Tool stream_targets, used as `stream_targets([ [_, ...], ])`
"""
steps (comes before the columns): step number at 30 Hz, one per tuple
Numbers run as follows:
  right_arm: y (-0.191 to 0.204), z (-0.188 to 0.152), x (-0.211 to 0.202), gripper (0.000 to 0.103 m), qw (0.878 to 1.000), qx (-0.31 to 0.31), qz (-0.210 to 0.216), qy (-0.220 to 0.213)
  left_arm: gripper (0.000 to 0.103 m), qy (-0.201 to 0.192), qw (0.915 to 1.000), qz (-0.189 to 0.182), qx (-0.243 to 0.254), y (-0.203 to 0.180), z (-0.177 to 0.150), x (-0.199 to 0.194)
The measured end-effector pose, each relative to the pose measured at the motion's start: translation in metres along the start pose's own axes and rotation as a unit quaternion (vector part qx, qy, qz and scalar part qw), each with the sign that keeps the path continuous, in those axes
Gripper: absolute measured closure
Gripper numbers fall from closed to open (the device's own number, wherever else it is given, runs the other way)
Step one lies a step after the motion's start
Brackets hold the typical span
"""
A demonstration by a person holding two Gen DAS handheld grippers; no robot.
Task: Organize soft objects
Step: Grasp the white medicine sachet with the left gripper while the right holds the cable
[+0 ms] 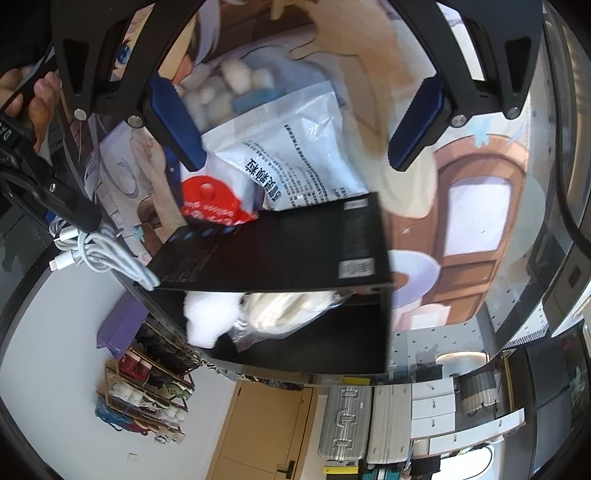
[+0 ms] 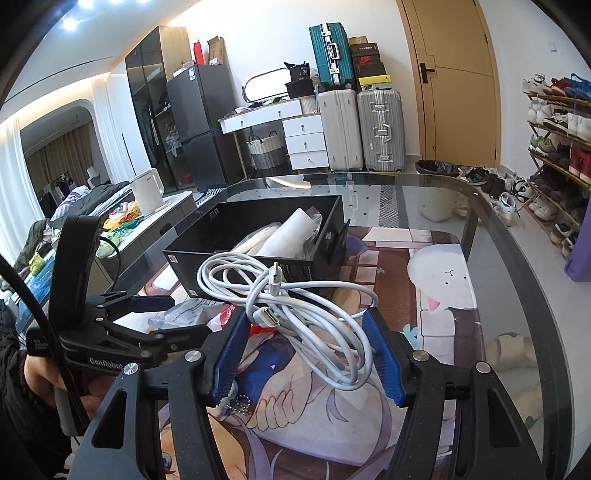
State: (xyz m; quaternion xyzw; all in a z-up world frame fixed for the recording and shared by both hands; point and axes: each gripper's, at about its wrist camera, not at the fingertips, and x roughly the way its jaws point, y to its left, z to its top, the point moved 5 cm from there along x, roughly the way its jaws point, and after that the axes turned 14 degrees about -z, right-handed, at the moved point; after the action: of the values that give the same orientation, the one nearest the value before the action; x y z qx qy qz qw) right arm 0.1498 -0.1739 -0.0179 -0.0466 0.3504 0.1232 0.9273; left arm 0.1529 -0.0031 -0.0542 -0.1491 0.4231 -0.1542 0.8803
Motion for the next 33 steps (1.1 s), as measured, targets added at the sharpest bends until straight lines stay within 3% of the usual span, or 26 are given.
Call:
stream_targets([
  [7,0.001,0.003,0.004,0.039,1.0,0.003,-0.001,0.001,0.003,0.002,0.9999,0.014,0.001,0.01,-0.004,-0.014],
  [14,0.001,0.003,0.002,0.039,1.0,0.001,-0.001,-0.001,0.003,-0.014,0.9995,0.001,-0.027,0.022,0.008,-0.015],
  [24,0.002,0.005,0.002,0.039,1.0,0.0,-0.003,-0.003,0.003,-0.004,0.9994,0.027,-0.019,0.038,-0.003,-0.026],
  [33,0.004,0.005,0.0,0.039,1.0,-0.001,-0.002,-0.004,0.003,-0.018,0.9993,0.012,-0.031,0.046,-0.003,-0.037],
])
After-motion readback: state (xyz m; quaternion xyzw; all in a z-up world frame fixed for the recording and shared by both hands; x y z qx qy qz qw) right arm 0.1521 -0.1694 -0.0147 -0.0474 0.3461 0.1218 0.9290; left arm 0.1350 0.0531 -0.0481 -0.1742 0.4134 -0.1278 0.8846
